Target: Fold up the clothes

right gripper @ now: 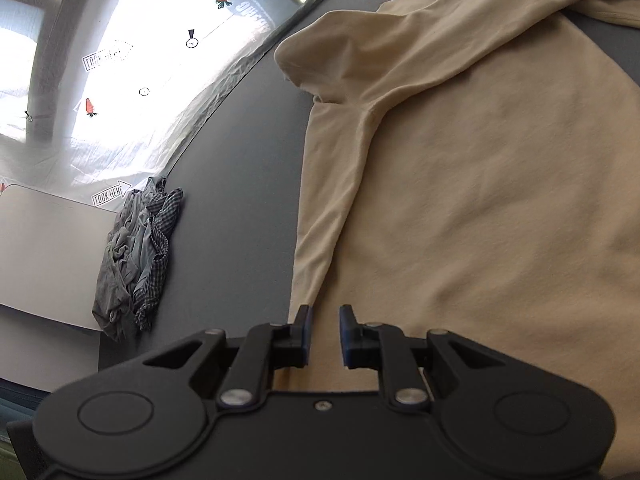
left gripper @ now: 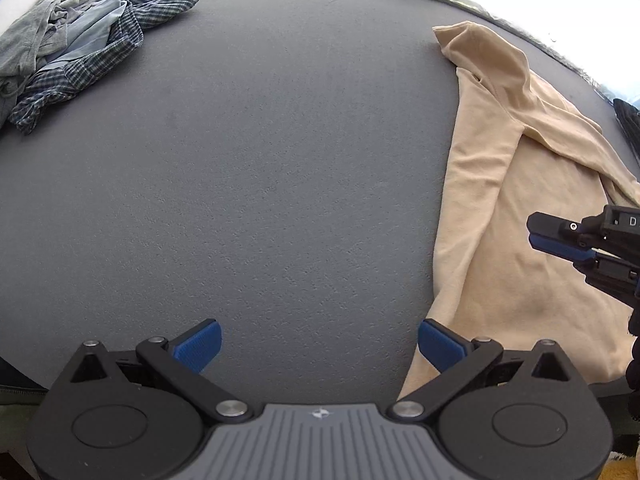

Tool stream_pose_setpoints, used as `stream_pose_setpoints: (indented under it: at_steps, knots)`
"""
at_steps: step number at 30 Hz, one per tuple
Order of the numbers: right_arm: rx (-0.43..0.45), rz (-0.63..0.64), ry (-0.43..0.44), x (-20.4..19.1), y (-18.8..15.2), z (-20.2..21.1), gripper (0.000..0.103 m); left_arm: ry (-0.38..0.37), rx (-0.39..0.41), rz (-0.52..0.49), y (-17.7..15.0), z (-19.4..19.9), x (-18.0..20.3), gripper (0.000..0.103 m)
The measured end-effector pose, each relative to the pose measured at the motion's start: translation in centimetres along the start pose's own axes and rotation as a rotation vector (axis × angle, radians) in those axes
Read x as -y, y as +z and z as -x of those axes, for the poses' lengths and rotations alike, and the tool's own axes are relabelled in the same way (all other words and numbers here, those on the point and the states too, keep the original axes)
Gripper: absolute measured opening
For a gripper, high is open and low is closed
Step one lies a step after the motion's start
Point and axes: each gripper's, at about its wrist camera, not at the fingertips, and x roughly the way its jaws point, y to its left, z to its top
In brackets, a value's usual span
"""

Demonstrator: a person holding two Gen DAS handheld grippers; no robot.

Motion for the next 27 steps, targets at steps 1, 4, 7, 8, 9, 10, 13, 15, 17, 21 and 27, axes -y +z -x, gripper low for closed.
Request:
stream_pose_setpoints:
  at_steps: [1, 4, 7, 8, 9, 10, 13, 15, 17, 21, 27]
  knots:
    - [-0.005, 0.000, 0.007, -0.7, -0.6, -0.5, 0.017, -0.002, -0.003, -0.027, -0.1, -0.1, -0.2, 0.103]
    - [-0.016, 0.000, 0.020, -2.1, -2.1, -1.5, 0.017, -0.010, -0.012, -0.106, -0.3, -0.4, -0.4, 0.103]
    - [-0.037, 0.020, 0.007, -3.0, -3.2, -2.2, 0.022, -0.015, -0.025, -0.183, -0.5, -0.9, -0.4, 0.103]
    - [-0.046, 0.030, 0.000, -3.2, -3.4, -2.4, 0.026, -0.014, -0.029, -0.204, -0.6, -1.0, -0.3, 0.103]
    - [-0.055, 0.039, -0.007, -3.4, -3.7, -2.6, 0.026, -0.013, -0.033, -0.222, -0.6, -1.1, -0.3, 0.103]
    - [-0.065, 0.049, -0.014, -3.6, -3.9, -2.8, 0.026, -0.014, -0.034, -0.235, -0.6, -1.1, -0.3, 0.103]
    - [-0.093, 0.077, -0.035, -4.1, -4.7, -3.4, 0.025, -0.025, -0.037, -0.244, -0.5, -1.2, -0.4, 0.103]
    - [-0.105, 0.094, -0.044, -4.3, -5.1, -3.6, 0.014, -0.033, -0.040, -0.237, -0.3, -1.4, -0.4, 0.103]
    - [-0.098, 0.102, -0.035, -4.1, -5.2, -3.3, 0.007, -0.043, -0.040, -0.229, -0.2, -1.4, -0.4, 0.103]
    - [-0.074, 0.101, -0.001, -3.4, -4.9, -1.9, 0.005, -0.049, -0.027, -0.214, -0.1, -1.2, 0.1, 0.103]
    - [-0.062, 0.071, 0.013, -0.8, -3.9, 0.8, 0.004, -0.063, -0.022, -0.202, -0.1, -1.2, 2.5, 0.103]
